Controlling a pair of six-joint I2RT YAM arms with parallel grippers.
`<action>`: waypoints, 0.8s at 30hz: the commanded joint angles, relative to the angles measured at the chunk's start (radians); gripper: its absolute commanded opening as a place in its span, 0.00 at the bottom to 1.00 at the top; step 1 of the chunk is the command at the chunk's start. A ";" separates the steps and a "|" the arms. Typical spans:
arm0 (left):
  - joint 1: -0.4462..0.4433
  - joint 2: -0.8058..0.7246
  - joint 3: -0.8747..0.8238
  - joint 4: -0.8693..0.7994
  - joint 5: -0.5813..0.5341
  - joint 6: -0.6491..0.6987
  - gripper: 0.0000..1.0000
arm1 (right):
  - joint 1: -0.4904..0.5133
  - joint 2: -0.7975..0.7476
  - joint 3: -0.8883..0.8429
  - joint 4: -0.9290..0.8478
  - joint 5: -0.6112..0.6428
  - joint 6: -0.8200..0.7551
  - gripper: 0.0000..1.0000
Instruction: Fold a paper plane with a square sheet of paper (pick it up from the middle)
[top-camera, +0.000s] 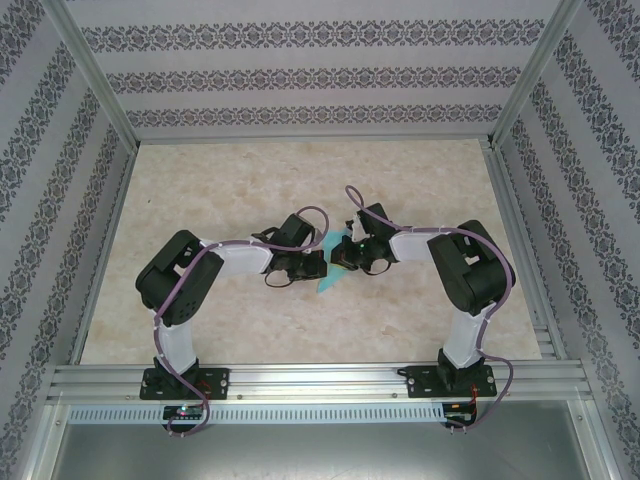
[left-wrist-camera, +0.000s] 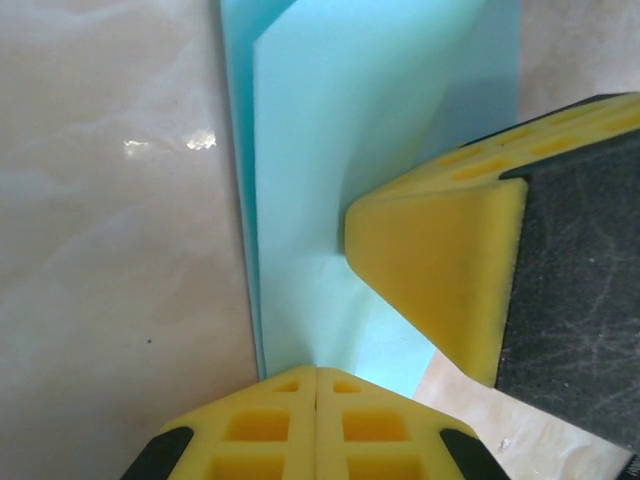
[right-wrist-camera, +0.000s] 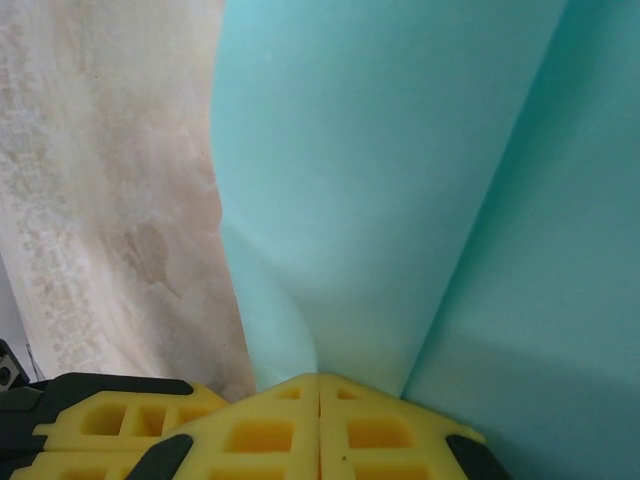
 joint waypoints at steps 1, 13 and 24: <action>-0.031 0.071 -0.019 -0.224 -0.115 0.082 0.06 | -0.037 0.025 0.002 -0.016 0.068 -0.069 0.07; -0.057 0.115 -0.026 -0.266 -0.150 0.102 0.04 | -0.136 0.082 0.098 -0.052 0.095 -0.117 0.07; -0.062 0.122 -0.017 -0.261 -0.155 0.095 0.04 | -0.140 -0.102 0.058 0.008 0.038 -0.106 0.08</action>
